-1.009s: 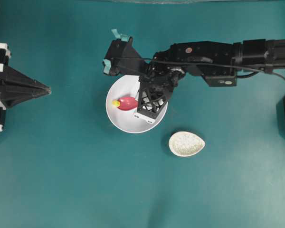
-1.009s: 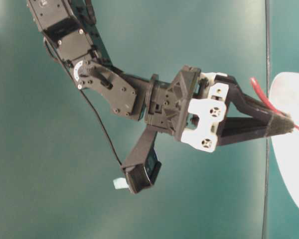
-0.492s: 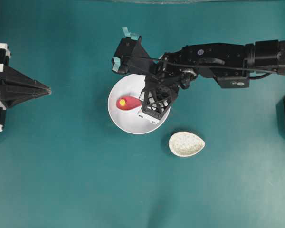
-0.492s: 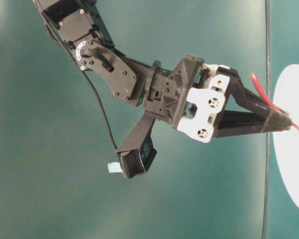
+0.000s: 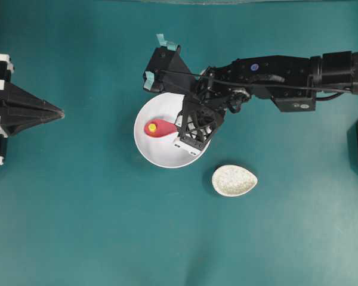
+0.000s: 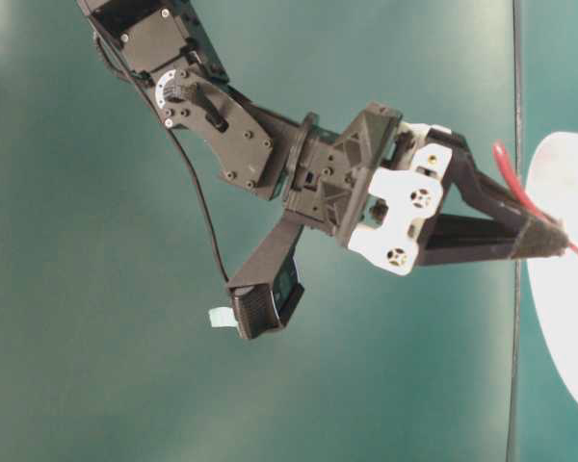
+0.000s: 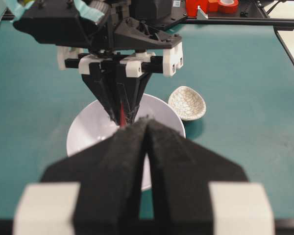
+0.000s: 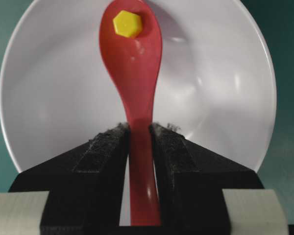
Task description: Scoop the yellow hexagonal prism block from the bowl with a spoon using the right arm.
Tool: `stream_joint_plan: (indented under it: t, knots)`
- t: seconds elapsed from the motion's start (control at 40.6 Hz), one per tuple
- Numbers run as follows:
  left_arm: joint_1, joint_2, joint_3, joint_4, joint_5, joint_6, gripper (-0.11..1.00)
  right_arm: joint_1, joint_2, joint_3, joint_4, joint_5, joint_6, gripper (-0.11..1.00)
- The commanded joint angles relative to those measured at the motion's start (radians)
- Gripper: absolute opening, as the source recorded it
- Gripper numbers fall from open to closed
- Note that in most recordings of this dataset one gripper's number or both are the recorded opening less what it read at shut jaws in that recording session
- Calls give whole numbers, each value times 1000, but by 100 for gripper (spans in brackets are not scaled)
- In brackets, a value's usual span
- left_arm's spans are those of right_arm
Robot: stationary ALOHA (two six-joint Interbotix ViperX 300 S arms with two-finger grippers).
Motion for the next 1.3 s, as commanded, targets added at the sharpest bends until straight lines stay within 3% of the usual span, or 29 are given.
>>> stream_joint_plan:
  t: [0.0, 0.615, 1.28]
  knots:
    - [2, 8, -17, 3, -5, -2, 0, 3, -43, -11, 2, -25, 2, 22]
    - [2, 8, -17, 3, -5, -2, 0, 6, -46, -2, 3, -46, 0, 22]
    - [2, 6, -18, 3, -5, -2, 0, 43, -195, 265, -2, -469, 3, 22]
